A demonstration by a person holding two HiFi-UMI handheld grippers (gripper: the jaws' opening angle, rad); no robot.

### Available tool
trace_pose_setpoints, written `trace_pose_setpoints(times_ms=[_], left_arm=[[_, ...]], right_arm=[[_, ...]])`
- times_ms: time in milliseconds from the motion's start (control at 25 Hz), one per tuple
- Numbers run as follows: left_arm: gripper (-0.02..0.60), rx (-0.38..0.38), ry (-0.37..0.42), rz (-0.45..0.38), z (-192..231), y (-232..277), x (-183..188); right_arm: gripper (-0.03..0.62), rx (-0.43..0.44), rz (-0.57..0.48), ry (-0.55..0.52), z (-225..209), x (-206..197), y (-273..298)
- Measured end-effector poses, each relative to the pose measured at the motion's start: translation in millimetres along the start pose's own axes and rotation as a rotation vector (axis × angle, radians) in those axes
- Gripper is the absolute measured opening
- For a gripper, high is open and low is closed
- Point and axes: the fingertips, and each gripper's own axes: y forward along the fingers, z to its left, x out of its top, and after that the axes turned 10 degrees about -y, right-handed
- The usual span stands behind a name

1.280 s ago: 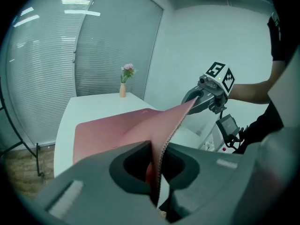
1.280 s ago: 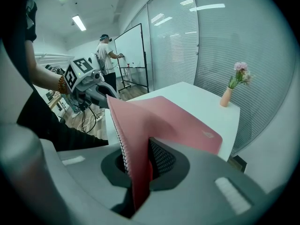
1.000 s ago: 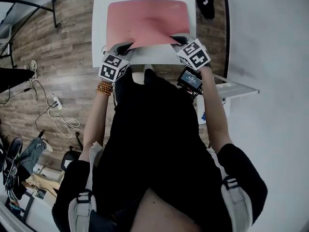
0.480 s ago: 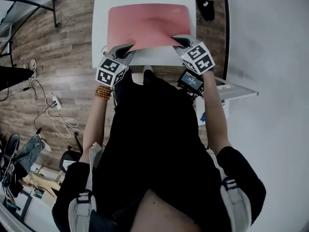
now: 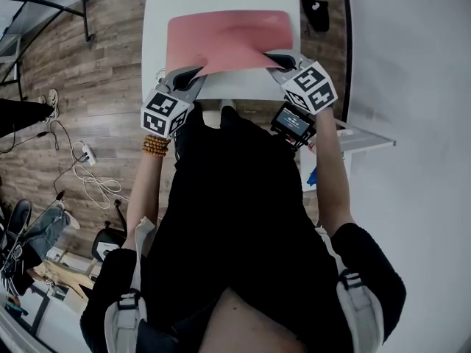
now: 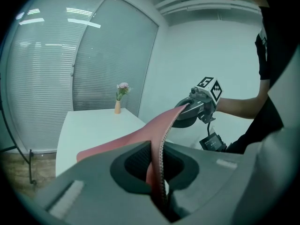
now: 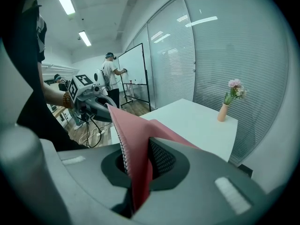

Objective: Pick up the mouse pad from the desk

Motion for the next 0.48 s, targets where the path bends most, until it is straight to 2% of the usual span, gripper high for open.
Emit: trace_pose_setpoints(times_ms=[240, 480], left_arm=[[0.020, -0.008, -0.014, -0.058, -6, -13, 22], [0.018, -0.032, -0.063, -0.165, -14, -24, 52]], right_arm=[[0.041, 0.029, -0.046, 0.010, 2, 19, -13], [0.042, 0.092, -0.136, 0.043, 9, 48, -28]])
